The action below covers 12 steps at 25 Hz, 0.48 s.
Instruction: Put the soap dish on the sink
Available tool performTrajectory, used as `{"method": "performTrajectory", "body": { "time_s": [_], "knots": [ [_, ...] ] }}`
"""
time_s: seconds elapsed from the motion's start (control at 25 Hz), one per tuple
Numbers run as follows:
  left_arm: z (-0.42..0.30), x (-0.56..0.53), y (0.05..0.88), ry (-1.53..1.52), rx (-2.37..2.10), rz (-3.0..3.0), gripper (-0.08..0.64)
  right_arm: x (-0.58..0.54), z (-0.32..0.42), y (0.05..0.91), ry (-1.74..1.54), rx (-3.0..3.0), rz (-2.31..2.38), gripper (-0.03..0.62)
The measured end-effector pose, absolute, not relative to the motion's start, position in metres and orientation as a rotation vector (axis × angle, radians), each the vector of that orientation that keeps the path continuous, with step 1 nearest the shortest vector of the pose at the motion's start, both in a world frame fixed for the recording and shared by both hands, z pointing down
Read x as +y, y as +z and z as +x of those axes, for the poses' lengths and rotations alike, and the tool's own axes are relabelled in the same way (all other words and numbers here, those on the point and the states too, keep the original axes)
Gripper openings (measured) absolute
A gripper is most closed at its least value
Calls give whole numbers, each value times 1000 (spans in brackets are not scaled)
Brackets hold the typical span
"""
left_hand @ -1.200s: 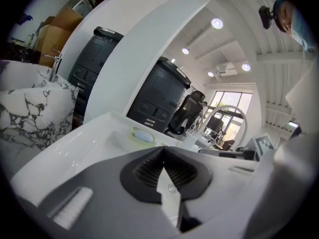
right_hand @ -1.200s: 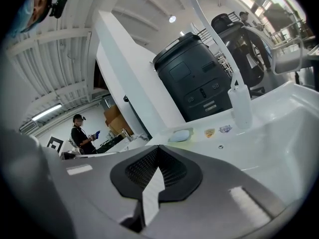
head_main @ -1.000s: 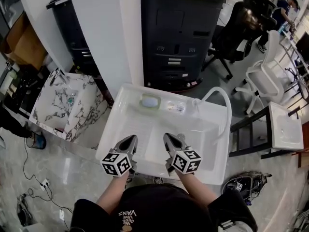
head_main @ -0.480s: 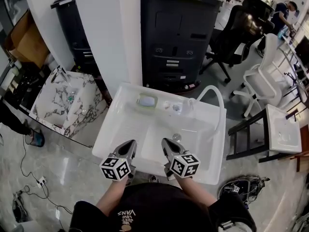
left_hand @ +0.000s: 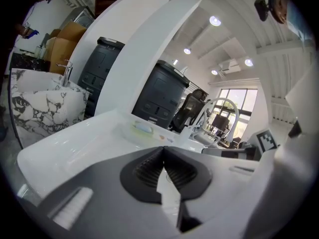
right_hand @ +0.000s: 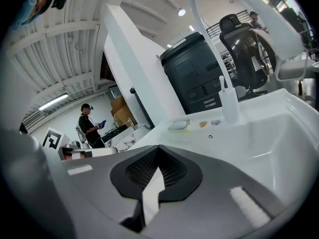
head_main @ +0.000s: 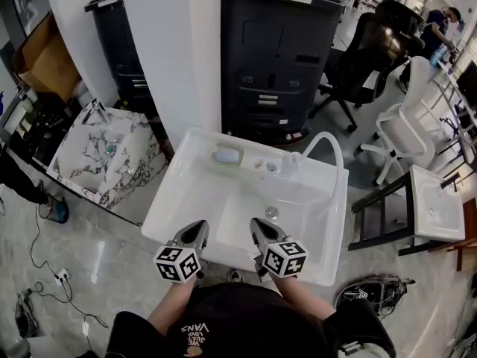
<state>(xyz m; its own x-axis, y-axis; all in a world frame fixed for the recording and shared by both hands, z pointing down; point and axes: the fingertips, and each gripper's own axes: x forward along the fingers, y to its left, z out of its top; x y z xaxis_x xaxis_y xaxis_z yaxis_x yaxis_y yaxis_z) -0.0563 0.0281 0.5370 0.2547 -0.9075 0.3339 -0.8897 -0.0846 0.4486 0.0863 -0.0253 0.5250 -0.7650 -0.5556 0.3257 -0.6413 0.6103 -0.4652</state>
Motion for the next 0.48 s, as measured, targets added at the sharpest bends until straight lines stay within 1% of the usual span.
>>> {"method": "performTrajectory", "body": {
  "time_s": [0.48],
  "knots": [
    [-52, 32, 539, -37, -1613, 1965, 52, -25, 87, 527, 871, -2680, 999, 2]
  ]
}}
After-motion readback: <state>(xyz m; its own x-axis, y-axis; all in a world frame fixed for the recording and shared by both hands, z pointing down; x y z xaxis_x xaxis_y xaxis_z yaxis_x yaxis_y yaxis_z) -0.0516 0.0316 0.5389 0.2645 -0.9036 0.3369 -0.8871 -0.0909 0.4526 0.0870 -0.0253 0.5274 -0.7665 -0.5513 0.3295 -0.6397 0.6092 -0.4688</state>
